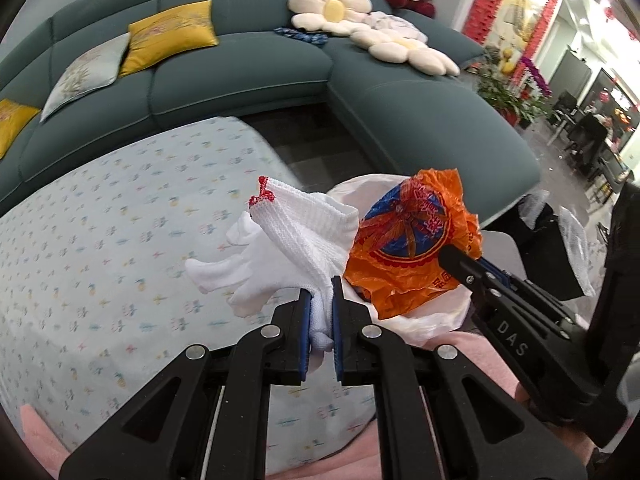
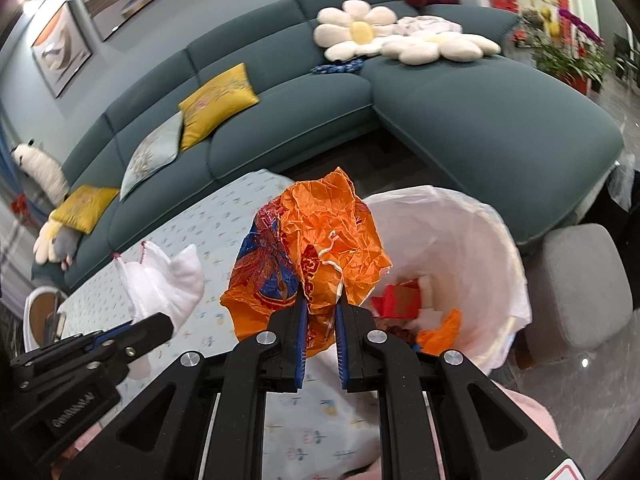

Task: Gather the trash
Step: 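Carry the glove and plastic bag into the white trash bag and open both tools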

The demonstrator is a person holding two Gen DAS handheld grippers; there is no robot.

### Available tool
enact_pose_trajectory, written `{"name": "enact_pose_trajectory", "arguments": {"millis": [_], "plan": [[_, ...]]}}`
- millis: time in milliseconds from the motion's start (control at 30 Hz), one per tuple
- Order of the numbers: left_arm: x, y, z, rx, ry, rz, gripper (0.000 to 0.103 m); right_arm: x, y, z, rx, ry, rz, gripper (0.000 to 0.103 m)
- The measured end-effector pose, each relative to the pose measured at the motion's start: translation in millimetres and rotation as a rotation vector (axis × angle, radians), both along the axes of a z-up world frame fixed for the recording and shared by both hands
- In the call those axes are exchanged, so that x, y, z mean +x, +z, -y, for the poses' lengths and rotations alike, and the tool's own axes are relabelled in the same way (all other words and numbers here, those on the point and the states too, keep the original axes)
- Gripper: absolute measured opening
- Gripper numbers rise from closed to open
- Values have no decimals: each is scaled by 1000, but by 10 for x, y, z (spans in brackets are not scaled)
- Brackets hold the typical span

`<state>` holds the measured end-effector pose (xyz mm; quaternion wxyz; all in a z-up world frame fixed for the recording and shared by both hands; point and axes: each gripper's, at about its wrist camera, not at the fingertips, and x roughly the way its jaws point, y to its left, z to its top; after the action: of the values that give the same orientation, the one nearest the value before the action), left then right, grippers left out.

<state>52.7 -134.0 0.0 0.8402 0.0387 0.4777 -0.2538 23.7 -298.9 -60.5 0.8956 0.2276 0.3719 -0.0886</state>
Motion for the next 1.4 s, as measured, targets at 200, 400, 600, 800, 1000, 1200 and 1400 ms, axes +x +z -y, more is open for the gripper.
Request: {"name": "enact_pose_trajectory", "arguments": {"millis": [200,400,600,800,1000,1200,1400], "plan": [[33,30,294,-23,-54,-8,9,-90,-33,289,5,-54,-3,11],[68,0,522,-31,-85,-21,9,-138,-79,518,11,-98,-8,11],[146,-67,717,-51,-110,-59,11,-121,-111,671,8,-119,-17,12],[237,-52,815,-74,-80,-65,35,-55,-121,754,2,-123,-22,12],[262,-8,805,-70,-60,-51,45,8,-121,765,-1,-125,-22,16],[246,-5,705,-56,-49,-30,50,67,-108,721,-7,-121,-20,22],[237,4,595,-40,-30,-8,57,91,-25,680,-11,-120,2,42]]}}
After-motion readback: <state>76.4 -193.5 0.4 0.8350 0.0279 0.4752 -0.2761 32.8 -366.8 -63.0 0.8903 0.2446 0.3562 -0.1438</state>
